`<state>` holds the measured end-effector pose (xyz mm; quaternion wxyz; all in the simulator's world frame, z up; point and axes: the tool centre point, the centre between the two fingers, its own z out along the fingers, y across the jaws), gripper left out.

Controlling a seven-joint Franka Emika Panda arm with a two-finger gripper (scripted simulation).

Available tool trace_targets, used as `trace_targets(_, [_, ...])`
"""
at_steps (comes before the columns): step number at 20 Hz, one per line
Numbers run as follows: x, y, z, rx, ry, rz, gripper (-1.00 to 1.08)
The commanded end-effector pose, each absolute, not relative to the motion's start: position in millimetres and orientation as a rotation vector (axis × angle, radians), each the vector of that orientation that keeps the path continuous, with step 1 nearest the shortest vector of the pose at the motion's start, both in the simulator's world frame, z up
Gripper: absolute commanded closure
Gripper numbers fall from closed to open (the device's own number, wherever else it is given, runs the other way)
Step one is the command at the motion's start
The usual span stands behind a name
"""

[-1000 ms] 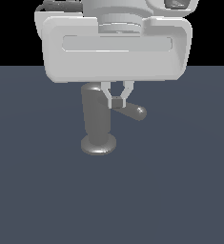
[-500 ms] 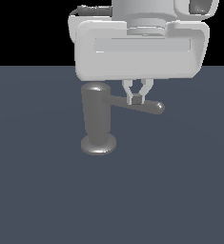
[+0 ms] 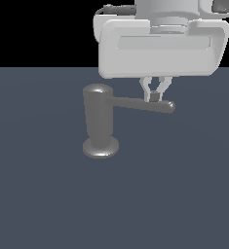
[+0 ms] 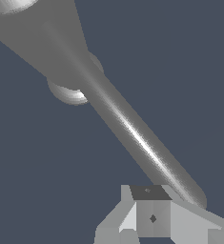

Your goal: Turn on the faucet by rotating a designated handle.

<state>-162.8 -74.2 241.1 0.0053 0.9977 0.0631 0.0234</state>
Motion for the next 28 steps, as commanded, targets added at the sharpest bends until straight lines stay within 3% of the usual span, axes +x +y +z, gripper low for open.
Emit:
trace_targets(1, [-155, -75, 238, 3.123, 0.209, 0.065, 1.08])
trace_targets(28, [-82, -128, 229, 3.132, 0.181, 0.026, 1.08])
